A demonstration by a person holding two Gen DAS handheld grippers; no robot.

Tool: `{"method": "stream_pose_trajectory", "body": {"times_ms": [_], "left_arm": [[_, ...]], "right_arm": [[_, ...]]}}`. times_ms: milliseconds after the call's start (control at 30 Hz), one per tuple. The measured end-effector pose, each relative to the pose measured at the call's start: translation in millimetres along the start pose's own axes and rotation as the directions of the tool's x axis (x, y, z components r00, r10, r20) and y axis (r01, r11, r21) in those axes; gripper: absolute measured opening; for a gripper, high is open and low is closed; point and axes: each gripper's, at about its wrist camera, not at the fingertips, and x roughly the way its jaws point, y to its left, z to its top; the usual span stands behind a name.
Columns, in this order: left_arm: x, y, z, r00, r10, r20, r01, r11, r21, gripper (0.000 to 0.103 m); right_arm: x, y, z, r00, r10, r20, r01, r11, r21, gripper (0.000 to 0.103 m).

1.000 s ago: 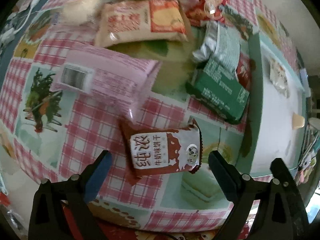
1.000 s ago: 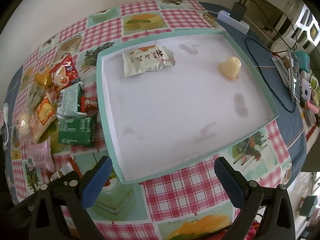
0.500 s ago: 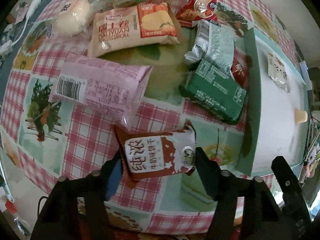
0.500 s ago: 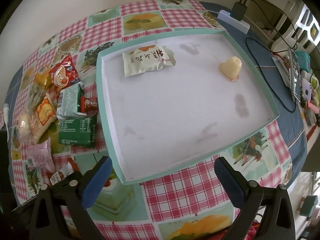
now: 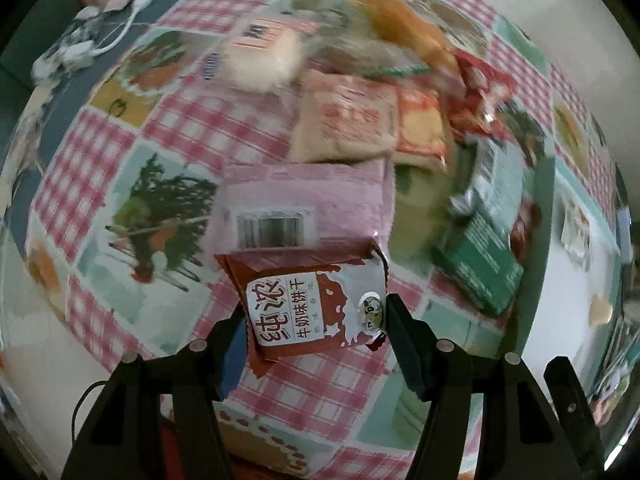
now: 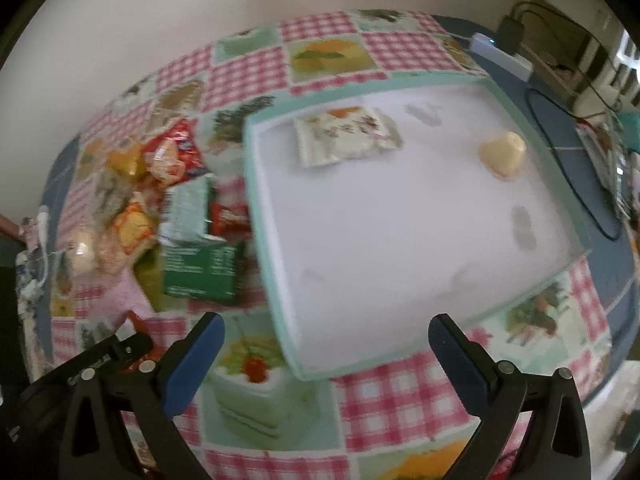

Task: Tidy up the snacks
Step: 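Grasp the red-and-white biscuit pack with the left tool, then grasp the green snack pack with the right tool while the left tool holds the biscuit pack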

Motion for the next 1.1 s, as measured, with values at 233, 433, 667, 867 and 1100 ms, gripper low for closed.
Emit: {"method": "stream_pose_trajectory", "body": {"times_ms": [233, 433, 667, 867, 1100], "left_arm": [[-10, 19, 8, 0.999, 0.007, 0.038, -0.005, 0.998, -0.055, 0.065], [-21, 42, 16, 0.999, -0.006, 0.043, 0.010, 0.997, -0.078, 0.065], [-19, 53, 18, 1.000, -0.025, 0.015, 0.027, 0.993, -0.115, 0.065], [-3, 60, 22, 0.999, -0.036, -0.010, 0.034, 0.987, -0.155, 0.065], [7, 75, 27, 0.998, -0.049, -0.030, 0.043, 0.983, -0.180, 0.065]], "right_arm": [[2, 26, 2, 0.995, 0.102, 0.016, -0.102, 0.994, -0.031, 0.103], [5, 47, 5, 0.986, 0.161, 0.032, -0.160, 0.986, -0.048, 0.103], [26, 61, 11, 0.978, 0.209, -0.018, -0.210, 0.978, -0.022, 0.097], [39, 73, 12, 0.981, 0.188, -0.038, -0.190, 0.981, -0.033, 0.089], [51, 80, 16, 0.984, 0.166, -0.057, -0.169, 0.985, -0.042, 0.087]]}}
